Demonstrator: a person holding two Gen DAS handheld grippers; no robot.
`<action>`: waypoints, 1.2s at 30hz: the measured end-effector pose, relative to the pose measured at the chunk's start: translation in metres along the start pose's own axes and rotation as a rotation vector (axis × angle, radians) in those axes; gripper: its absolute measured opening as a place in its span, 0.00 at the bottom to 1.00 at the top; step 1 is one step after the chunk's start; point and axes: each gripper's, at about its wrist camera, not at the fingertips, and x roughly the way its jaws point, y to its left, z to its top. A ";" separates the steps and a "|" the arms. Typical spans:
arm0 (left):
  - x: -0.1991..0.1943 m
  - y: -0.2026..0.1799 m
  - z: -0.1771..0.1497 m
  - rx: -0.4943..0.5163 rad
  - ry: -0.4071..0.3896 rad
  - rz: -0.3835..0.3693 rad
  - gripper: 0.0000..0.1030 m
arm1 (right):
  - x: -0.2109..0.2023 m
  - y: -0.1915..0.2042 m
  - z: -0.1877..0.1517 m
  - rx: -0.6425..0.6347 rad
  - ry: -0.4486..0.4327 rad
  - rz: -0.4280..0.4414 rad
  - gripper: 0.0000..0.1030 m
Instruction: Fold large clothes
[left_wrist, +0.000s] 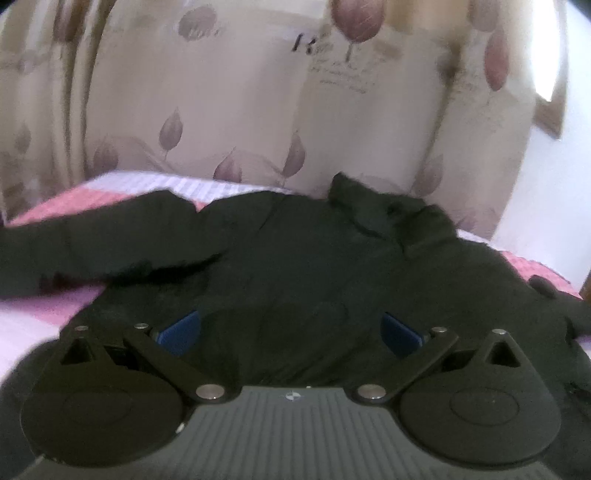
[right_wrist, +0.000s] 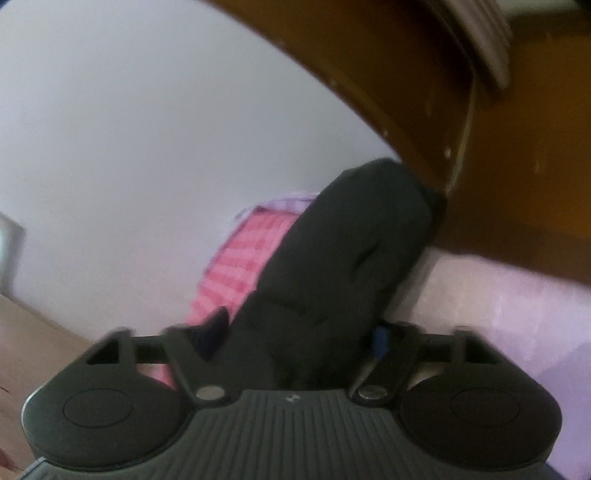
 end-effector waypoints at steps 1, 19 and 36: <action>0.003 0.005 -0.002 -0.025 0.006 -0.008 0.99 | 0.005 -0.009 0.003 0.025 0.013 0.020 0.08; -0.003 0.041 -0.013 -0.282 -0.091 -0.086 1.00 | -0.033 0.289 -0.187 -0.441 0.196 0.703 0.08; -0.008 0.052 -0.015 -0.368 -0.136 -0.125 1.00 | 0.000 0.326 -0.463 -1.294 0.338 0.577 0.13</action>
